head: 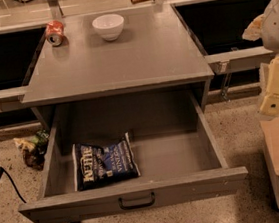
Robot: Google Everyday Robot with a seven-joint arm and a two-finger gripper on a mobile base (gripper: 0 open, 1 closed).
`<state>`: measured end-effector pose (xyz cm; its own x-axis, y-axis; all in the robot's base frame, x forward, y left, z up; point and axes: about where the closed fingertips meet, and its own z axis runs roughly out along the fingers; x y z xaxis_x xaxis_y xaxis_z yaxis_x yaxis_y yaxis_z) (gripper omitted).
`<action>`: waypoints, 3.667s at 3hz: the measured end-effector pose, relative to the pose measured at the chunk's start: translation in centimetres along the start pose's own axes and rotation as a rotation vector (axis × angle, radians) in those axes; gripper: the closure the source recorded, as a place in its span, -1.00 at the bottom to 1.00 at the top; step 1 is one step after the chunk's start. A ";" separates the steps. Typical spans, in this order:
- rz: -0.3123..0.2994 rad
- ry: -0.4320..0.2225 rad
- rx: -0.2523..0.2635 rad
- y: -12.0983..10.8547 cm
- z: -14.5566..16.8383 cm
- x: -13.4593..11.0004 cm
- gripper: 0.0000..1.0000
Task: Pick blue chip bag from top drawer and place on counter
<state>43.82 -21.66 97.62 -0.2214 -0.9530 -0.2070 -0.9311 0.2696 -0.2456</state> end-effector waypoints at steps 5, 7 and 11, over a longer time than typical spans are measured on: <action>-0.038 -0.400 -0.152 1.7 11.2 -16.0 -1.00; -0.117 -0.351 -0.210 5.8 22.2 -19.0 -1.00; -0.133 -0.419 -0.252 6.3 37.4 -25.2 -1.00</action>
Offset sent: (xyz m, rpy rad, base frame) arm 0.0583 0.1044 -0.0370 0.2469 -0.0611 0.1221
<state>54.44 9.24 65.84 -0.0088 -0.8255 -0.5643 -0.9958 0.0584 -0.0699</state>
